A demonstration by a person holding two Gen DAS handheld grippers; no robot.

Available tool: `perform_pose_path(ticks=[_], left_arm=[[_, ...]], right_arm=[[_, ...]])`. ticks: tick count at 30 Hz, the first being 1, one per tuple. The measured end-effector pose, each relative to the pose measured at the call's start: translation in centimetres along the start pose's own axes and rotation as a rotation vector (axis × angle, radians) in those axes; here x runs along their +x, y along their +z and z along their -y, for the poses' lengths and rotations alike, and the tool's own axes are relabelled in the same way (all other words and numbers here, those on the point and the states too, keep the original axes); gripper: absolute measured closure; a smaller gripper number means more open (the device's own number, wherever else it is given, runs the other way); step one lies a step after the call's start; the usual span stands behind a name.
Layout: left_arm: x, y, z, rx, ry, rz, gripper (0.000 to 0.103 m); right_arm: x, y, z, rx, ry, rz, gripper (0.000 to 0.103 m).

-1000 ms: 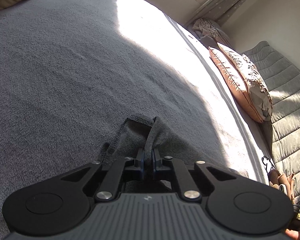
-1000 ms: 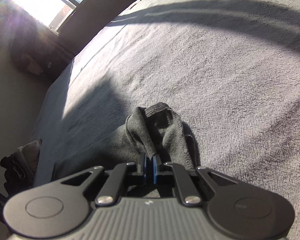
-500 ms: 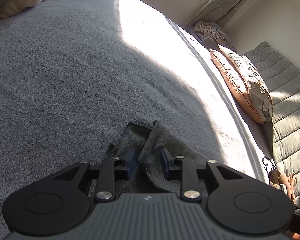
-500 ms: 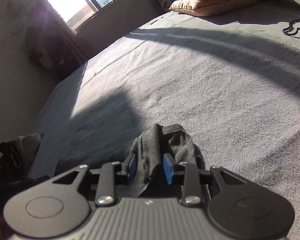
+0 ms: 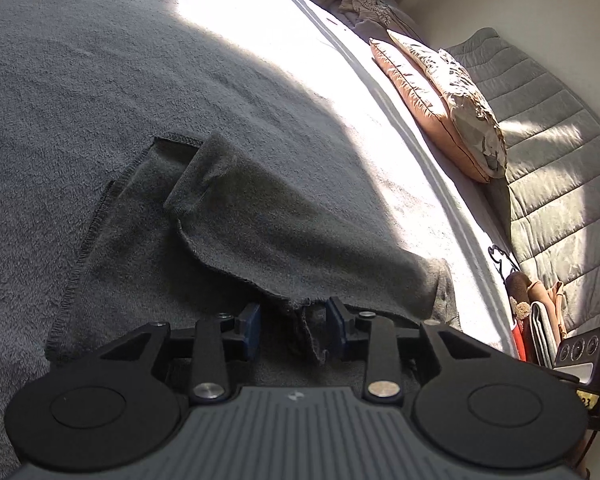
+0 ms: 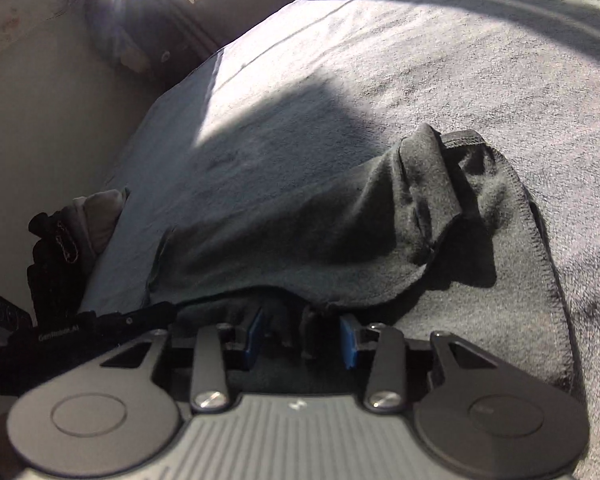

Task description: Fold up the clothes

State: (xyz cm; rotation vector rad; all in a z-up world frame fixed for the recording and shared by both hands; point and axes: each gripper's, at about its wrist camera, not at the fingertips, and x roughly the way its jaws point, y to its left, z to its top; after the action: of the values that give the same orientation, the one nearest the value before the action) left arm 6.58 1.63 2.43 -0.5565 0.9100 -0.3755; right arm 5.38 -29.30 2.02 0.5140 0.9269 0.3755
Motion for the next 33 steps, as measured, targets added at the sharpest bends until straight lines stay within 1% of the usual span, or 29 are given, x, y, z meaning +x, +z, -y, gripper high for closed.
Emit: perform_pose_path(ticks=[1, 2, 4, 6, 9, 12, 14, 17, 18, 20, 21, 25, 29, 31, 33], left_arm=[[0.0, 0.1, -0.1, -0.003, -0.009, 0.000, 0.076], [0.0, 0.1, -0.1, -0.007, -0.020, 0.001, 0.091], [-0.5, 0.3, -0.1, -0.023, -0.043, 0.008, 0.092], [-1.3, 0.6, 0.0, -0.035, -0.078, 0.025, 0.092], [-2.4, 0.9, 0.1, -0.041, -0.108, 0.040, 0.092], [-2.4, 0.8, 0.1, -0.026, -0.089, 0.022, 0.092], [-2.0, 0.7, 0.0, -0.011, -0.058, 0.002, 0.092], [-0.8, 0.5, -0.1, 0.016, 0.018, -0.035, 0.092], [-0.5, 0.4, -0.2, 0.023, 0.033, -0.041, 0.092], [-0.5, 0.4, -0.4, 0.023, 0.033, -0.043, 0.092], [-0.6, 0.4, -0.3, 0.024, 0.032, -0.041, 0.092], [-0.8, 0.7, -0.6, 0.028, 0.041, -0.033, 0.092], [-1.1, 0.9, -0.9, 0.019, 0.051, -0.025, 0.092], [-1.2, 0.9, -0.8, 0.019, 0.051, -0.022, 0.092], [-1.6, 0.8, -0.3, 0.033, 0.049, -0.017, 0.092]], right_arm=[[-0.1, 0.0, -0.1, 0.001, 0.005, 0.004, 0.082], [-0.2, -0.1, -0.1, 0.001, 0.010, 0.008, 0.097], [-0.5, -0.1, -0.3, 0.004, 0.021, 0.017, 0.097], [-1.2, 0.2, -0.1, 0.031, 0.070, 0.030, 0.098], [-2.6, 0.9, 0.2, 0.088, 0.163, 0.033, 0.098], [-3.7, 1.1, 0.3, 0.113, 0.223, 0.019, 0.098], [-3.6, 1.0, 0.3, 0.099, 0.206, -0.012, 0.098], [-2.0, 0.4, 1.4, 0.112, 0.121, -0.081, 0.098], [-1.7, 0.3, 1.6, 0.119, 0.114, -0.087, 0.097], [-1.2, 0.2, 2.0, 0.131, 0.102, -0.098, 0.096], [-1.3, 0.3, 2.0, 0.127, 0.111, -0.095, 0.094], [-2.2, 0.4, 1.6, 0.095, 0.134, -0.086, 0.094], [-2.2, 0.5, 1.9, 0.098, 0.099, -0.091, 0.093], [-2.5, 0.8, 2.0, 0.097, 0.088, -0.082, 0.088], [-3.6, 1.3, 2.1, 0.070, 0.102, -0.061, 0.074]])
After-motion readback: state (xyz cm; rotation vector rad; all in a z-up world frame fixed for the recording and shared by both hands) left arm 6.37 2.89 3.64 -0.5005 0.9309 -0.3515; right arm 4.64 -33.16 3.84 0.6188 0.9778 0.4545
